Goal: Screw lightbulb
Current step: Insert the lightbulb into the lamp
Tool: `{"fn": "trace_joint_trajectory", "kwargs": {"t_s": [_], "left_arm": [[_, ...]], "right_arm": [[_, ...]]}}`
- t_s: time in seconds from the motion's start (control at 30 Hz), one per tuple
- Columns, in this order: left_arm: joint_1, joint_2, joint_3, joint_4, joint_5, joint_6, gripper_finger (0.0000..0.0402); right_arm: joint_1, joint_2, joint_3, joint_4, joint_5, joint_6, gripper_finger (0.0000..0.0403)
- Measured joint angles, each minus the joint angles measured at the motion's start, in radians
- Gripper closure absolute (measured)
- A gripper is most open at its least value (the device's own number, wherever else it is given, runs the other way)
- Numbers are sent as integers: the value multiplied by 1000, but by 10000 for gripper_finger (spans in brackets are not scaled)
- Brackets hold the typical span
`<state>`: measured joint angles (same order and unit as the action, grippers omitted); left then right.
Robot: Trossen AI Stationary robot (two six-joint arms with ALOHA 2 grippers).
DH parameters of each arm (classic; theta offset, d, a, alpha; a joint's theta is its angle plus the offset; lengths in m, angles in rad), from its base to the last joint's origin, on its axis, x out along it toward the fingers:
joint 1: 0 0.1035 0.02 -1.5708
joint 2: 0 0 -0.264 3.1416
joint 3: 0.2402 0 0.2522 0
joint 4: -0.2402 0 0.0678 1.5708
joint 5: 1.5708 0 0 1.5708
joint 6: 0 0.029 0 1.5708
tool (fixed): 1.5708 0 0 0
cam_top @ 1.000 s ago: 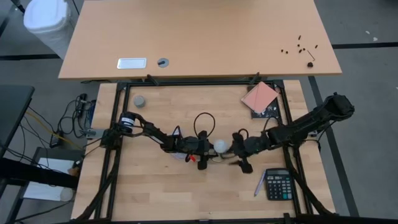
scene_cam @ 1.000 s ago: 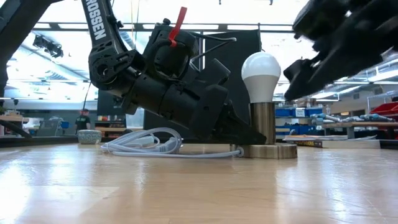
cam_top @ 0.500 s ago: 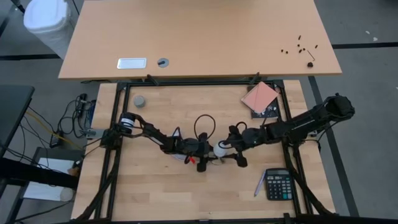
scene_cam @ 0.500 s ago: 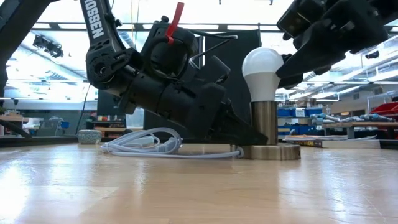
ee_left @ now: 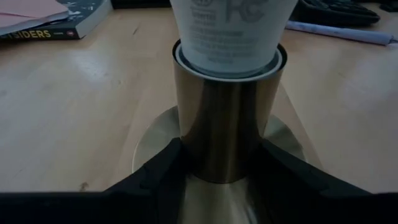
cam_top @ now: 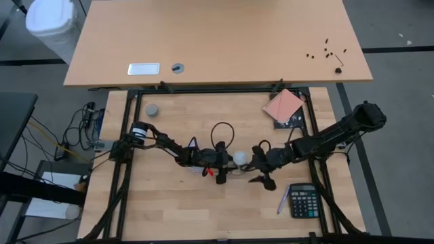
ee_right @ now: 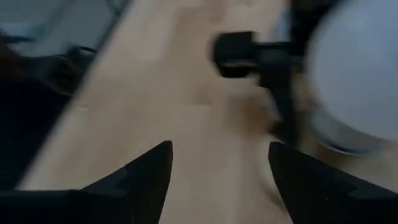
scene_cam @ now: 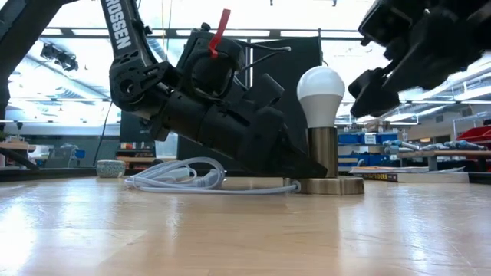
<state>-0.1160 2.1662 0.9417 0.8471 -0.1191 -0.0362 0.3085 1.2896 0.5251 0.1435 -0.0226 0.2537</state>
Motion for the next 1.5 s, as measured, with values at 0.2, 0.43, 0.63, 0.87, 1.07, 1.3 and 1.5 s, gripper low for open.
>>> {"fn": "trace_joint_trajectory", "kwargs": {"t_s": [0.2,0.43,0.63,0.87,1.07,1.3,1.5], "left_arm": [[-2,0,0,2,13,2,208],[-2,0,0,3,34,2,208],[-5,0,0,1,39,-3,208],[4,0,0,0,9,-19,208],[2,0,0,-2,9,-20,208],[-1,0,0,-1,13,-19,208],[-1,0,0,0,43,-18,208]], "right_arm": [[-85,1,0,-50,103,-82,128],[-152,1,0,15,-16,-131,128],[-80,2,0,22,-20,-78,128],[25,0,0,56,-43,5,128],[-12,-20,9,-64,20,4,128],[-37,-2,222,-527,117,-163,128],[-67,19,311,-653,133,-426,117]]}}
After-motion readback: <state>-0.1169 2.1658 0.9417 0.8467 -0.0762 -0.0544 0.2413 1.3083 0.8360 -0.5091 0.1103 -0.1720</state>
